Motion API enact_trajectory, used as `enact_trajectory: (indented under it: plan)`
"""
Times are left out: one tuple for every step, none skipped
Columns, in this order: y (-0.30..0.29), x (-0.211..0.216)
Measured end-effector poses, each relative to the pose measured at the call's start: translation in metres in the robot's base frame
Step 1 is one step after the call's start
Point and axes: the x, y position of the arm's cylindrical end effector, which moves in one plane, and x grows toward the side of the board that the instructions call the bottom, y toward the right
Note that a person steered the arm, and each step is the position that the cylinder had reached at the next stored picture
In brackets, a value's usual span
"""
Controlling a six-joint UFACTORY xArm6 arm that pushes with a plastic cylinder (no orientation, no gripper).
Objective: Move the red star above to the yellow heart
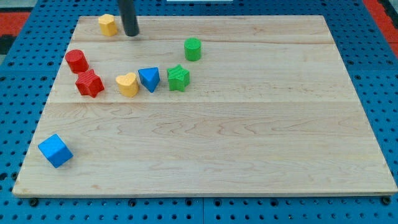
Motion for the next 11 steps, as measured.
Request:
enact_trajectory:
  plan:
    - [-0.011, 0.038]
    - [-0.048, 0.044]
    - [-0.108, 0.038]
    - [-0.171, 0.042]
    - [-0.155, 0.137]
    - [-0.111, 0.171]
    - [-0.065, 0.126]
    - [-0.021, 0.077]
    - [-0.048, 0.085]
    - [-0.025, 0.112]
    - [0.03, 0.115]
